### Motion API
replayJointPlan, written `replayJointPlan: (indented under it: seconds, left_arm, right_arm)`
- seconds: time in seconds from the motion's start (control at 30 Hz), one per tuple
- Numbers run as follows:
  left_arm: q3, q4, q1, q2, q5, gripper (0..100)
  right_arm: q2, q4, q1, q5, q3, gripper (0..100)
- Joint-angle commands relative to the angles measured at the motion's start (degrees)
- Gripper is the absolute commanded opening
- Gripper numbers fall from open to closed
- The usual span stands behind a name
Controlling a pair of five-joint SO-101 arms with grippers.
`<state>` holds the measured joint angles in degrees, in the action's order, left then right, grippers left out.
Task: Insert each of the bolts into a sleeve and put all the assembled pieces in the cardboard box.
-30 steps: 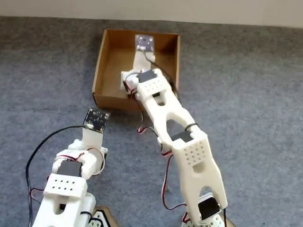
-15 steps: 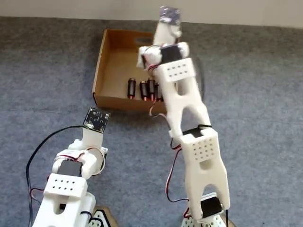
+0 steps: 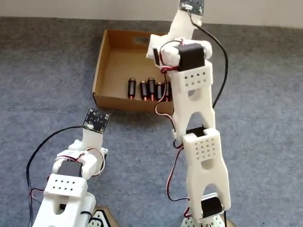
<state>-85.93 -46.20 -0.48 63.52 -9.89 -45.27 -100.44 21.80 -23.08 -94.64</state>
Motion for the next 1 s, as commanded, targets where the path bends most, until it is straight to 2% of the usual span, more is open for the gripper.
replayJointPlan:
  seconds: [0.0, 0.13, 0.33, 0.67, 0.8, 0.97]
  left_arm:
    - [0.2, 0.9, 0.8, 0.0, -0.3, 4]
    - [0.0, 0.9, 0.8, 0.0, -0.3, 4]
    - [0.0, 0.7, 0.8, 0.0, -0.3, 4]
    - [-0.1, 0.6, 0.7, 0.0, -0.3, 4]
    - [-0.1, 0.6, 0.7, 0.0, -0.3, 4]
    - [-0.1, 0.7, 0.7, 0.0, -0.3, 4]
  right_arm:
    - [6.7, -0.9, 2.0, 0.4, -2.7, 0.5]
    - [14.8, -0.9, 4.1, 0.4, 5.1, 0.5]
    - [33.4, -0.7, 6.0, 0.5, 29.2, 0.5]
    - [56.6, 2.0, -1.1, 0.7, 62.6, 0.5]
    - [66.6, 8.9, -3.5, 3.5, 79.3, 0.5]
    - [85.7, 25.8, -6.4, 3.8, 110.5, 0.5]
